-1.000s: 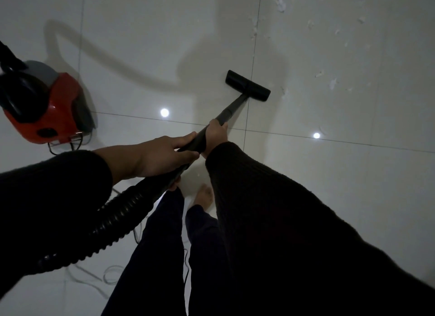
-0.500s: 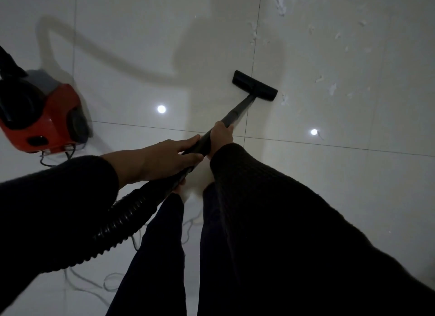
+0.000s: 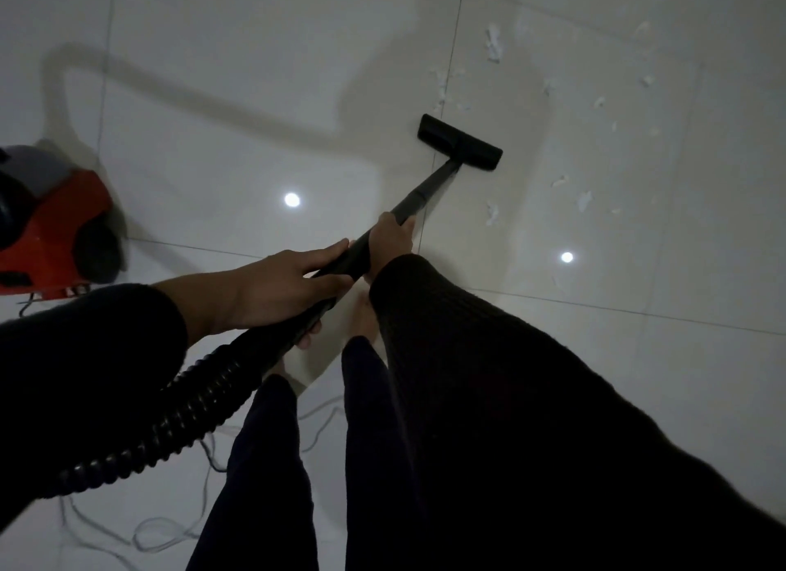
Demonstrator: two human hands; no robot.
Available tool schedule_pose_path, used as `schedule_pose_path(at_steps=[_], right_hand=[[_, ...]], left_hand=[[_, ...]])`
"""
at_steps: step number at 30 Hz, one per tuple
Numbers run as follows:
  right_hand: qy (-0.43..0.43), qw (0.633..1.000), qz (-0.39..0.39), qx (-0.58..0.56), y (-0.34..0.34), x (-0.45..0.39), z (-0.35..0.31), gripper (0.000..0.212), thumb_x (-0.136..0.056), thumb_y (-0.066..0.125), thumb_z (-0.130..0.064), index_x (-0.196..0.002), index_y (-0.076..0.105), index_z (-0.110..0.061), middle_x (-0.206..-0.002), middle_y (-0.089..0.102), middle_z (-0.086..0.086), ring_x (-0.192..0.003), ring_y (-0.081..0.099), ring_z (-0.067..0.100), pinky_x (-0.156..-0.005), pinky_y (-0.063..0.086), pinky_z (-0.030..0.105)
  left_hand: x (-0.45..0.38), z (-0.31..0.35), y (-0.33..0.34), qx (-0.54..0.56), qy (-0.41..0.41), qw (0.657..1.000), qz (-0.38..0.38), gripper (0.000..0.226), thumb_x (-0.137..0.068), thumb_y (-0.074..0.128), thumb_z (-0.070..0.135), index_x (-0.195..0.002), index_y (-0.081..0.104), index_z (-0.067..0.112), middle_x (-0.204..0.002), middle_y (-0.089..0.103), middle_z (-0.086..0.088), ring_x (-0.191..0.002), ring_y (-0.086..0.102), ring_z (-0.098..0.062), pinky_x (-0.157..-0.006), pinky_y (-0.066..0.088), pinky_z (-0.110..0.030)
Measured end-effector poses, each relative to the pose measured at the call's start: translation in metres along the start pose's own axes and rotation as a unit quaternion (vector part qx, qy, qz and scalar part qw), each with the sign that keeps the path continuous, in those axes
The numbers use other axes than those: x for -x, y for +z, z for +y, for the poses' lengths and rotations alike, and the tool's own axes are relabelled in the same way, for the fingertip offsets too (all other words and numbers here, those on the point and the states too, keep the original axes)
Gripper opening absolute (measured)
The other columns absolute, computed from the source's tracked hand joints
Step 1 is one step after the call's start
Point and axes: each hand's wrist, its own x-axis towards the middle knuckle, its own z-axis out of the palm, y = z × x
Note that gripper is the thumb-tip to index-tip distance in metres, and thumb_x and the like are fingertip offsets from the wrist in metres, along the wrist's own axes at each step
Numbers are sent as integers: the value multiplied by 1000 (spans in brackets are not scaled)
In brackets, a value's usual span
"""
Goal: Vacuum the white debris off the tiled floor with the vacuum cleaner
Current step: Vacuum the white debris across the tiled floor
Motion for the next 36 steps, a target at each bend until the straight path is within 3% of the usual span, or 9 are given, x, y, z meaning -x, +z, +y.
schedule_pose_path(at_steps=[4, 14, 26, 31, 36], right_hand=[[-6, 1000, -12, 8, -4, -12, -24, 65, -99, 37, -22, -155, 8, -37, -138, 47, 10, -113, 55, 29, -101, 48, 50], [-14, 998, -51, 24, -1, -32, -72, 66, -101, 37, -23, -156, 5, -39, -143, 45, 5, -113, 52, 26, -103, 46, 49], [-46, 996, -42, 61, 28, -49, -125, 66, -99, 37, -22, -156, 6, -37, -146, 41, 7, -121, 51, 30, -106, 44, 52], [-52, 997, -32, 56, 43, -53, -151, 64, -100, 37, -20, -157, 11, -34, -137, 47, 10, -114, 54, 28, -105, 45, 51], [-39, 998, -18, 49, 51, -61, -161, 61, -99, 38, -20, -155, 17, -31, -136, 47, 10, -117, 53, 30, -105, 44, 52]], left_hand=[[-11, 21, -1, 14, -15, 1000, -1, 57, -95, 48, 33, -143, 21, 48, -65, 62, -10, -43, 63, -16, -38, 45, -16], [-31, 60, -9, 49, -16, 998, 35, 59, -95, 48, 32, -145, 20, 44, -63, 59, -7, -38, 59, -13, -37, 44, -15], [-63, 80, -48, 51, 17, 998, 26, 59, -96, 46, 35, -144, 16, 49, -52, 64, 2, -48, 64, -17, -44, 48, -18], [-73, 94, -72, 83, 25, 996, 20, 59, -95, 49, 33, -144, 19, 48, -67, 65, -3, -56, 64, -26, -54, 55, -31], [-81, 105, -87, 54, 37, 998, 1, 57, -96, 46, 32, -145, 17, 44, -49, 66, 7, -46, 63, -16, -49, 51, -19]])
